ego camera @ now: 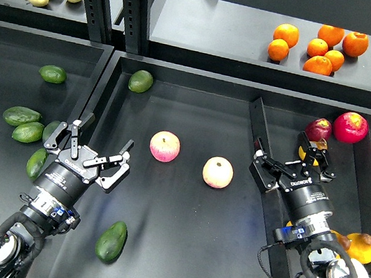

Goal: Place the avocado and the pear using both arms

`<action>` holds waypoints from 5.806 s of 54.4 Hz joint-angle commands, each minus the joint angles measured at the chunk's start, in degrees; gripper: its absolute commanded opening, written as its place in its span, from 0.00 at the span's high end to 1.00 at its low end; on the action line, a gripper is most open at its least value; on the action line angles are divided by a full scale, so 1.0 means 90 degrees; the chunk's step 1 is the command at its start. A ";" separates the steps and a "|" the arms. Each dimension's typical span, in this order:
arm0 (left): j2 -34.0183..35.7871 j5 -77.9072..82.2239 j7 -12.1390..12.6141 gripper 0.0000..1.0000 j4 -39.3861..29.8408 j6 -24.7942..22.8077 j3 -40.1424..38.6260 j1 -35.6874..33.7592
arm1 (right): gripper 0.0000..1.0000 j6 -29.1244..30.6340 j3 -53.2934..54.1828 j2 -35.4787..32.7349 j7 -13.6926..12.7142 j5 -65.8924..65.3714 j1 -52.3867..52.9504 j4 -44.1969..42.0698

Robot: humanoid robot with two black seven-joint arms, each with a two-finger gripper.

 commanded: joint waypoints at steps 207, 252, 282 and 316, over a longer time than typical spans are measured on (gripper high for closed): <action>0.0615 0.4565 0.1754 0.01 0.2519 -0.0131 1.0986 -0.7627 | 0.00 -0.0791 0.0119 0.0000 0.0010 -0.0390 0.1222 -0.0049; 0.0381 0.4574 0.1754 0.02 0.2705 -0.0131 1.1045 -0.7295 | 0.00 -0.0781 0.0119 0.0000 0.0010 -0.0380 0.1212 -0.0040; 0.0391 0.4565 0.1754 0.37 0.2929 -0.0131 1.1045 -0.7080 | 0.00 -0.0772 0.0119 0.0000 0.0010 -0.0380 0.1212 -0.0030; 0.1005 0.2729 0.1754 0.95 0.2578 -0.0131 1.1201 -0.8046 | 0.00 -0.0742 0.0149 0.0000 0.0010 -0.0380 0.1203 -0.0020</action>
